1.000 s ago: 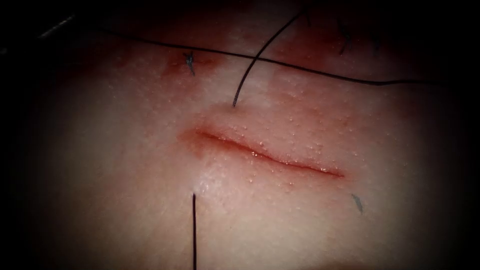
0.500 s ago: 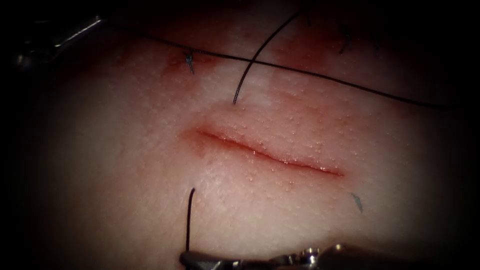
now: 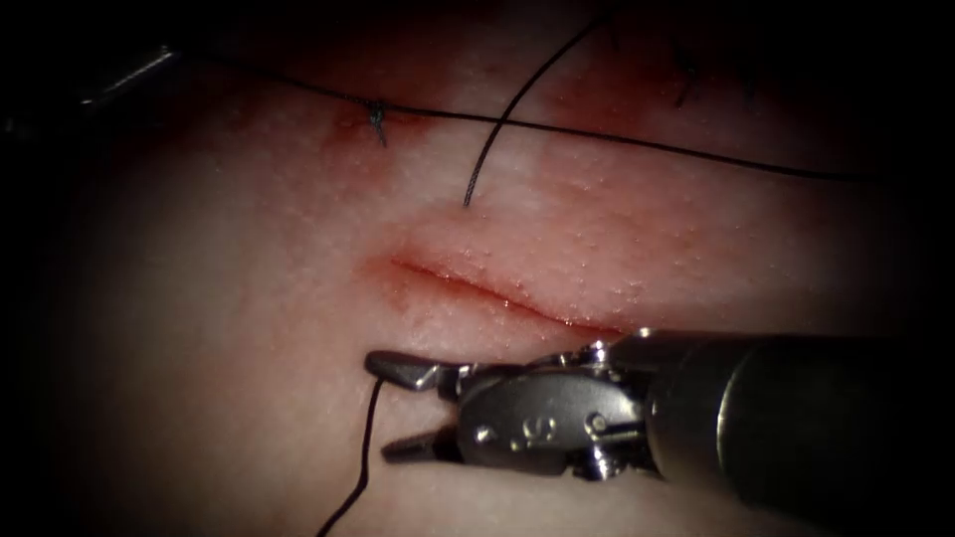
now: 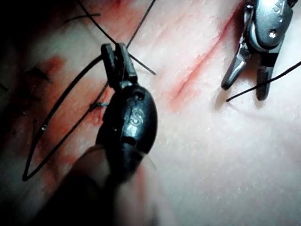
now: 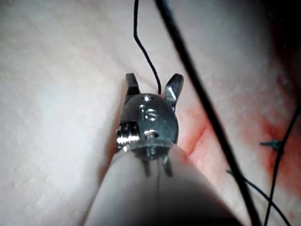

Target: Wound Closure

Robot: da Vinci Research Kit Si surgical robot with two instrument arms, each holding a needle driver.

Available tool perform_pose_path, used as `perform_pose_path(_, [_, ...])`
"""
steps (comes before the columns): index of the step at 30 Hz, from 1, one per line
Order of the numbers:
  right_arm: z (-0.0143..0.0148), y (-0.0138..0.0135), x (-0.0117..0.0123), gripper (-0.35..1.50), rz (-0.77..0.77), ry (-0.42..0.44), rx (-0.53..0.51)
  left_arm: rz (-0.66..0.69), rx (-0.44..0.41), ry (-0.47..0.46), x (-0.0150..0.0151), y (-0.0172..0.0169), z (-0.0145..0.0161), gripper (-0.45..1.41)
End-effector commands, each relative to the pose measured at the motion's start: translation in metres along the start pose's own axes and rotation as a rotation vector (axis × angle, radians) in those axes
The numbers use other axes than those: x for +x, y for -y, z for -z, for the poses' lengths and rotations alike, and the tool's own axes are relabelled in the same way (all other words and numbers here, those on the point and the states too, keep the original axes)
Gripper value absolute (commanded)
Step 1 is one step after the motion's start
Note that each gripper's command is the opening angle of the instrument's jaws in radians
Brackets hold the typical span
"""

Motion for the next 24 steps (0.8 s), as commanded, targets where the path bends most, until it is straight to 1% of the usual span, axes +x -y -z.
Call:
perform_pose_path(1, [-0.0016,0.0002,-0.0011,1.45,0.003,0.000,0.000,-0.002,-0.002,0.003,-0.0007,-0.0004,-0.0008,-0.45])
perform_pose_path(3, [-0.0023,0.0003,-0.0019,1.43,0.010,0.001,0.003,-0.012,-0.005,0.006,-0.0011,-0.0006,-0.0010,-0.45])
perform_pose_path(4, [-0.0023,0.0004,-0.0022,1.36,0.001,0.002,0.003,-0.013,-0.006,0.008,-0.0011,-0.0006,-0.0011,-0.45])
perform_pose_path(5, [-0.0022,0.0007,-0.0025,1.08,-0.013,0.002,0.005,-0.014,-0.008,0.010,-0.0012,-0.0006,-0.0011,-0.45])
perform_pose_path(6, [-0.0019,0.0009,-0.0027,0.59,-0.021,0.004,0.004,-0.014,-0.008,0.010,-0.0012,-0.0007,-0.0011,-0.45])
perform_pose_path(7, [-0.0009,0.0014,-0.0026,-0.35,-0.041,0.007,0.013,-0.014,-0.009,0.009,-0.0012,-0.0006,-0.0011,-0.45])
perform_pose_path(10, [-0.0002,0.0018,-0.0020,-0.35,-0.056,0.015,0.037,-0.014,-0.012,0.011,-0.0012,-0.0006,-0.0010,-0.45])
perform_pose_path(11, [0.0005,0.0026,-0.0009,-0.35,-0.059,0.014,0.053,-0.014,-0.012,0.011,-0.0012,-0.0006,-0.0011,-0.45])
perform_pose_path(12, [0.0005,0.0026,-0.0009,-0.35,-0.059,0.014,0.053,-0.014,-0.012,0.011,-0.0012,-0.0006,-0.0011,-0.45])
perform_pose_path(14, [0.0011,0.0035,0.0003,-0.35,-0.066,-0.003,0.073,-0.014,-0.011,0.011,-0.0013,-0.0006,-0.0011,-0.45])
perform_pose_path(17, [0.0023,0.0056,0.0025,-0.35,-0.070,-0.034,0.116,-0.015,-0.011,0.011,-0.0014,-0.0006,-0.0011,-0.45])
perform_pose_path(18, [0.0033,0.0071,0.0041,-0.35,-0.058,-0.043,0.144,-0.016,-0.014,0.012,-0.0014,-0.0006,-0.0011,-0.45])
perform_pose_path(19, [0.0033,0.0071,0.0041,-0.35,-0.058,-0.043,0.144,-0.016,-0.014,0.012,-0.0014,-0.0006,-0.0011,-0.45])
perform_pose_path(20, [0.0037,0.0076,0.0047,-0.35,-0.054,-0.047,0.154,-0.016,-0.014,0.012,-0.0014,-0.0006,-0.0011,-0.45])
perform_pose_path(22, [0.0054,0.0096,0.0067,-0.35,-0.035,-0.064,0.201,-0.016,-0.014,0.012,-0.0014,-0.0006,-0.0011,-0.45])
perform_pose_path(23, [0.0054,0.0096,0.0067,-0.35,-0.035,-0.064,0.201,-0.016,-0.014,0.012,-0.0014,-0.0006,-0.0011,-0.45])
perform_pose_path(24, [0.0065,0.0108,0.0081,-0.35,-0.022,-0.074,0.232,-0.016,-0.013,0.012,-0.0014,-0.0006,-0.0012,-0.45])
